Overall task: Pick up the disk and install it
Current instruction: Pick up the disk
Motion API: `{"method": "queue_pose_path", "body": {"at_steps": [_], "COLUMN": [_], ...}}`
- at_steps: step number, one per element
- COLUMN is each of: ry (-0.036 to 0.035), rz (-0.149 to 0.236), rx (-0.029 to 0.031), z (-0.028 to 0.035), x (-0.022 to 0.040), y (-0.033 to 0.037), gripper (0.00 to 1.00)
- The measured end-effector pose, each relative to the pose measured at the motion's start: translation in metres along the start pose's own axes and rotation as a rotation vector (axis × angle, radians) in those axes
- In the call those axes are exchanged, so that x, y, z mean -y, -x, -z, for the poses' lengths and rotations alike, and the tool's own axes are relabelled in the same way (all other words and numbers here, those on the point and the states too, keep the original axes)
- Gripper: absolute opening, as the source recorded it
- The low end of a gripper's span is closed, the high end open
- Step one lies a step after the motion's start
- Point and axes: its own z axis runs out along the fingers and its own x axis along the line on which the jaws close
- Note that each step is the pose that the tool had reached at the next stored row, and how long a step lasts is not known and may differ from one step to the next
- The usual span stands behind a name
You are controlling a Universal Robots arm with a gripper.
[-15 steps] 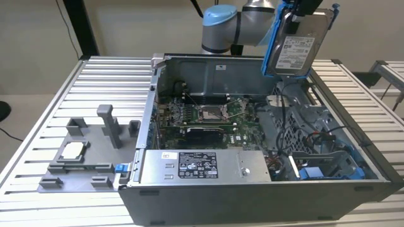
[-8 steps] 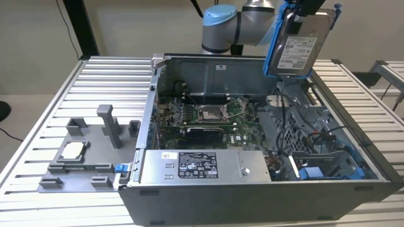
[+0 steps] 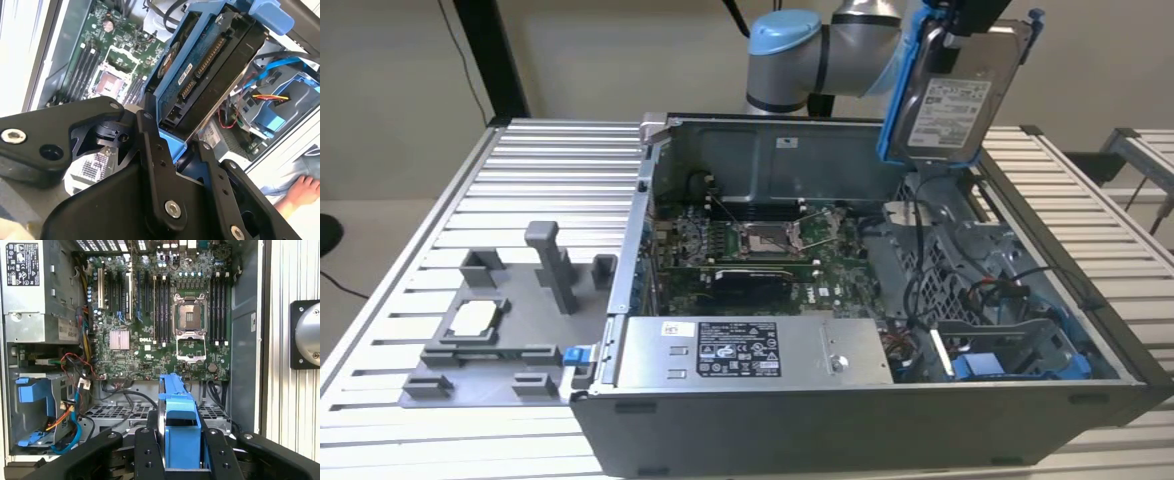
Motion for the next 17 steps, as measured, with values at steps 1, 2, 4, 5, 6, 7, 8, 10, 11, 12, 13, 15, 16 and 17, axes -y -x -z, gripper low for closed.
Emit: {"method": "queue_pose_path", "body": {"at_steps": [1,2,4,5,6,7,8,10,11,12,13,15,16,17], "ry": [0.0001,0.0002,0.0006,0.0009,0.0012,0.0015,0.0019,0.0029,0.0036,0.0044,0.0054,0.0072,0.0082,0.0092], "rz": [0.0,0.0,0.0,0.0,0.0,0.0,0.0,0.0,0.0,0.0,0.0,0.0,0.0,0.0], "rx": [0.0001,0.0002,0.0004,0.0005,0.0004,0.0004,0.0005,0.0004,0.0005,0.0004,0.0003,0.0004,0.0002,0.0003], "z": [0.0,-0.0001,-0.0002,-0.0002,-0.0002,-0.0002,-0.0003,-0.0003,-0.0004,-0.0004,-0.0004,-0.0006,-0.0006,-0.0007], "x": [0.0,0.0001,0.0003,0.0003,0.0004,0.0005,0.0007,0.001,0.0012,0.0014,0.0016,0.0022,0.0024,0.0028], "y": [-0.0014,-0.0029,-0.0062,-0.0077,-0.0092,-0.0108,-0.0124,-0.0157,-0.0175,-0.0193,-0.0212,-0.0249,-0.0268,-0.0287], "gripper": [0.0,0.0,0.0,0.0,0.0,0.0,0.0,0.0,0.0,0.0,0.0,0.0,0.0,0.0]}}
